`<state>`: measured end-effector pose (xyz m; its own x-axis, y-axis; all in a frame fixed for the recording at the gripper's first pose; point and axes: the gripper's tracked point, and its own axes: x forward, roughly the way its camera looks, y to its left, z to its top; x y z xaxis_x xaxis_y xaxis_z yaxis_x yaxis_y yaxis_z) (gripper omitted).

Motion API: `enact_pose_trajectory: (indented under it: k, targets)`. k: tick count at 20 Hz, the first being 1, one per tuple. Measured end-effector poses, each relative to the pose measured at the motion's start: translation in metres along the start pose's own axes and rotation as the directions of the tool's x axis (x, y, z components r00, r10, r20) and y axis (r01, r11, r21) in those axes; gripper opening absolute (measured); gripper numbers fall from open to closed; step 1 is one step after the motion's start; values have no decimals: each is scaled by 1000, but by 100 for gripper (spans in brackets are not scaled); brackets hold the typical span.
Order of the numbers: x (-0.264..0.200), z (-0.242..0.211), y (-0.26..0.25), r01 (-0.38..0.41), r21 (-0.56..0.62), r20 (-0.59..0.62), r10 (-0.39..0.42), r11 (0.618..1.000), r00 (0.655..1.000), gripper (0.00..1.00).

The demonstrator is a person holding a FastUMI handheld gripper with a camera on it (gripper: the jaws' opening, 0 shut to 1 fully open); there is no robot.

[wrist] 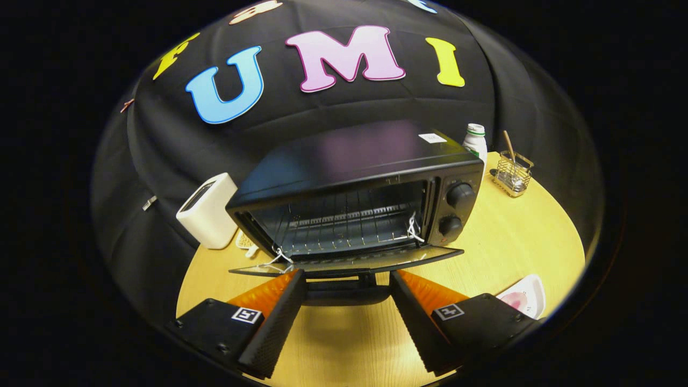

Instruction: Open the toaster oven, put the food inside, and close the toaster oven door.

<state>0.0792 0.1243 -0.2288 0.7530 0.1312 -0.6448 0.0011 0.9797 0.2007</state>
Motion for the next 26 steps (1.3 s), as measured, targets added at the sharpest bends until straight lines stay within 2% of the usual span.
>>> enact_pose_trajectory:
  k: [8, 10, 12, 15, 18, 22, 26]
  targets:
    - [6, -88, -22, 20, -75, -169, -32, 997, 985, 100]
    - [7, -107, -32, 28, -210, -187, -69, 977, 980, 100]
    - [0, -116, -33, -8, -340, -174, -54, 941, 983, 100]
    - [-27, -116, -35, -47, -392, -162, -19, 919, 987, 99]
    - [-58, -107, -56, -25, -397, -151, -38, 918, 988, 99]
    - [-95, -79, -105, 56, -376, -127, -111, 925, 986, 99]
    - [-118, -42, -167, 151, -372, -75, -191, 916, 979, 99]
